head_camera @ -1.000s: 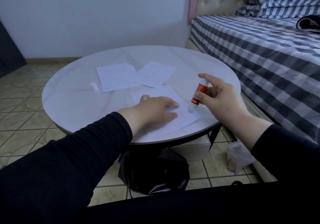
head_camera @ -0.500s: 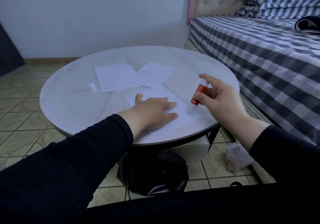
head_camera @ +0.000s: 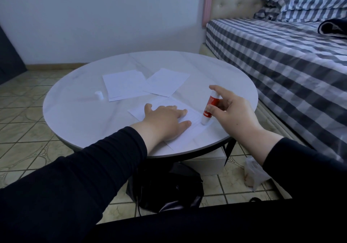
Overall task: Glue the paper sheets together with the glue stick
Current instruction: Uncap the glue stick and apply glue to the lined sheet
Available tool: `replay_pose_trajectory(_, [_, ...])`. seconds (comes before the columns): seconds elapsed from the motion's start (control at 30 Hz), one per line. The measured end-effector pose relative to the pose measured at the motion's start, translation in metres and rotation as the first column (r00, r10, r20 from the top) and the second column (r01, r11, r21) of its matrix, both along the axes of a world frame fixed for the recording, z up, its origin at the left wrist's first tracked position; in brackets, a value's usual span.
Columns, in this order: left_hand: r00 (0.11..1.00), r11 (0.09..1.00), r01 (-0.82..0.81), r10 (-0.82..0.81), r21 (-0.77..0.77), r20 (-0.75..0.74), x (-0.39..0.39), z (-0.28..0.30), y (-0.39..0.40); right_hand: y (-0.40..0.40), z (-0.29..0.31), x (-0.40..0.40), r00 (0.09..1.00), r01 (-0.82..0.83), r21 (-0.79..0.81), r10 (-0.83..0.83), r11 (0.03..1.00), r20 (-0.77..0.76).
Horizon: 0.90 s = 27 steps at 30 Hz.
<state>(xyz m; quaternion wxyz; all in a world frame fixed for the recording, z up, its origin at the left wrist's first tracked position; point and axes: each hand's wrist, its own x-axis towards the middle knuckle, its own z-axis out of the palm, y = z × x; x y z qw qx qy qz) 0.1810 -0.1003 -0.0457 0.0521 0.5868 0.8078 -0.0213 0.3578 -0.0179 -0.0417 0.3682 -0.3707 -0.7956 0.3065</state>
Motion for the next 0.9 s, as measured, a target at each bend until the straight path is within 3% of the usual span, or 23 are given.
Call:
replay_pose_trajectory(0.23, [0.997, 0.995, 0.034, -0.028, -0.089, 0.073, -0.015, 0.013, -0.004, 0.008, 0.002, 0.003, 0.996, 0.094, 0.016, -0.094, 0.995, -0.002])
replay_pose_trajectory(0.33, [0.998, 0.994, 0.043, -0.038, -0.101, 0.053, -0.014, 0.015, -0.004, -0.001, 0.002, 0.000, 0.999, 0.025, 0.010, -0.025, 1.000, -0.047])
replay_pose_trajectory(0.4, [0.998, 0.993, 0.047, -0.043, -0.110, 0.041, -0.013, 0.016, -0.004, -0.005, 0.001, -0.002, 1.000, -0.010, 0.017, 0.010, 1.000, 0.010])
replay_pose_trajectory(0.6, [0.995, 0.984, 0.087, -0.076, -0.158, 0.070, -0.018, 0.021, -0.010, 0.003, 0.000, 0.002, 0.998, 0.058, 0.011, -0.059, 0.998, 0.030])
replay_pose_trajectory(0.73, [0.994, 0.981, 0.097, -0.088, -0.165, 0.060, -0.018, 0.021, -0.010, -0.005, -0.001, -0.001, 0.998, -0.014, -0.041, 0.011, 0.999, -0.067])
replay_pose_trajectory(0.9, [0.993, 0.982, 0.094, -0.080, -0.163, 0.090, -0.019, 0.022, -0.011, -0.012, -0.002, -0.003, 0.999, -0.038, -0.019, 0.039, 0.999, 0.011])
